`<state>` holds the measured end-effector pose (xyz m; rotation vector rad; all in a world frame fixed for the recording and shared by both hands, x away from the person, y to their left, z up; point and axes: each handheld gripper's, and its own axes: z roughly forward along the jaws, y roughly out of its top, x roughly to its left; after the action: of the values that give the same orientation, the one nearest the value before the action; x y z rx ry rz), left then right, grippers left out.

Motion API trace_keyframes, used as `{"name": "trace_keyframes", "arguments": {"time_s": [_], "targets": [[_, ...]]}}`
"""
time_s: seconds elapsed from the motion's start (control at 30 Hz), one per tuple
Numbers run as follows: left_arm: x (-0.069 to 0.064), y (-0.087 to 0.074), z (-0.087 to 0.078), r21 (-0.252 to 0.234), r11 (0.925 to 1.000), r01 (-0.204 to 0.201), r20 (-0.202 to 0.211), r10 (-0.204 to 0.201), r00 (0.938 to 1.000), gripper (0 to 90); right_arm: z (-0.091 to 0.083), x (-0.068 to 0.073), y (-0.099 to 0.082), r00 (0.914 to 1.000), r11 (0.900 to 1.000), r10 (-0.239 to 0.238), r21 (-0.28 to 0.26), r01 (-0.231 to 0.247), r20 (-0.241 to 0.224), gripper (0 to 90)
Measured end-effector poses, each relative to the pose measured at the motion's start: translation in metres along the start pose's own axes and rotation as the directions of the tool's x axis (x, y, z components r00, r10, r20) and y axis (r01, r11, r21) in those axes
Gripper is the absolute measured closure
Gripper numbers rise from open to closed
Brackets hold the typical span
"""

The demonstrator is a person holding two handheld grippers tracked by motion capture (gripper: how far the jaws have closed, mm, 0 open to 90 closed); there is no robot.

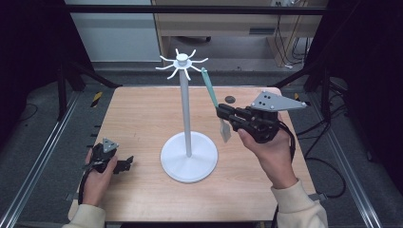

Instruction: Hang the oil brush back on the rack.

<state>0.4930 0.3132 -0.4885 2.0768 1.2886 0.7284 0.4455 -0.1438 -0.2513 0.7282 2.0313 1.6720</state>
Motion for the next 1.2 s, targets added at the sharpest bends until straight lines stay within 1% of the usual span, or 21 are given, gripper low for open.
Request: {"name": "trace_keyframes", "arguments": {"time_s": [0.37,0.57,0.9,1.1,1.2], "targets": [[0.000,0.000,0.000,0.000,1.0000,-0.001,0.001,0.001,1.0000,3.4,0.012,0.002,0.000,0.9999,1.0000,0.005,0.005,-0.005,-0.012,82.5],[0.000,0.000,0.000,0.003,1.0000,-0.006,0.001,0.006,1.0000,3.4,0.013,0.002,-0.001,0.9999,1.0000,0.008,0.002,-0.008,-0.009,82.4],[0.000,0.000,0.000,0.001,1.0000,0.000,0.001,0.000,1.0000,3.4,0.017,0.003,-0.002,0.9999,0.9999,0.012,0.002,-0.012,-0.006,82.2],[0.000,0.000,0.000,0.001,1.0000,0.001,0.001,-0.001,1.0000,3.4,0.018,0.005,-0.001,0.9997,0.9999,0.012,0.000,-0.012,-0.022,81.5],[0.000,0.000,0.000,0.001,1.0000,0.000,0.000,0.000,1.0000,3.4,0.017,0.005,0.000,0.9997,1.0000,0.008,-0.004,-0.008,-0.022,80.7]]}}
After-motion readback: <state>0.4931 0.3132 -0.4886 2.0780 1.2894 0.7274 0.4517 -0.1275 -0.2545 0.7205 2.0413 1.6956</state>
